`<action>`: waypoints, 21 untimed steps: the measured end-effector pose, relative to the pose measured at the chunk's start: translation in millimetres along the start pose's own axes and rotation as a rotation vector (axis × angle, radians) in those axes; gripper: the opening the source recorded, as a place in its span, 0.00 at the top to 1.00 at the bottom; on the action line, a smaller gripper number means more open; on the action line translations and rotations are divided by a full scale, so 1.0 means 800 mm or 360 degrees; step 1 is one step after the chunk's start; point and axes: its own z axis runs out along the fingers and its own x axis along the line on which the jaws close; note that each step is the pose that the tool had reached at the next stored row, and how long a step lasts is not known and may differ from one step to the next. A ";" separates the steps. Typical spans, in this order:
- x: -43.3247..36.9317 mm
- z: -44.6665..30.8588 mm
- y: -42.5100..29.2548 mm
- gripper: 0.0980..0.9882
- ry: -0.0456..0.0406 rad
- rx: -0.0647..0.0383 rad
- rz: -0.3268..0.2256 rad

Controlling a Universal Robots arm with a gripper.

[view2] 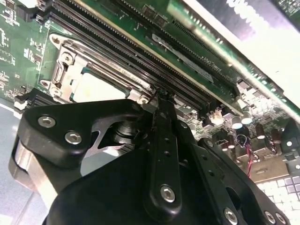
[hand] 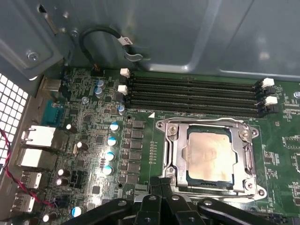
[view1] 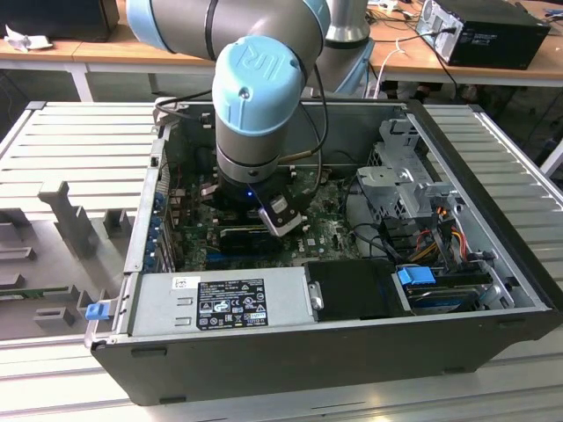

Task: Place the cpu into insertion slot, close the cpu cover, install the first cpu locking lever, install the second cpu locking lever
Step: 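Install the second cpu locking lever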

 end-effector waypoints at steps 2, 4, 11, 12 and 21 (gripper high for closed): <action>0.001 0.0013 0.0007 0.99 0.0000 -0.0003 0.0000; 0.003 0.0022 0.0007 0.99 0.0000 -0.0003 0.0000; 0.005 0.0008 -0.0006 0.99 -0.0001 -0.0004 0.0000; 0.005 -0.0016 0.0002 0.99 -0.0001 -0.0004 0.0001; 0.005 -0.0354 0.0133 0.99 -0.0001 -0.0004 0.0001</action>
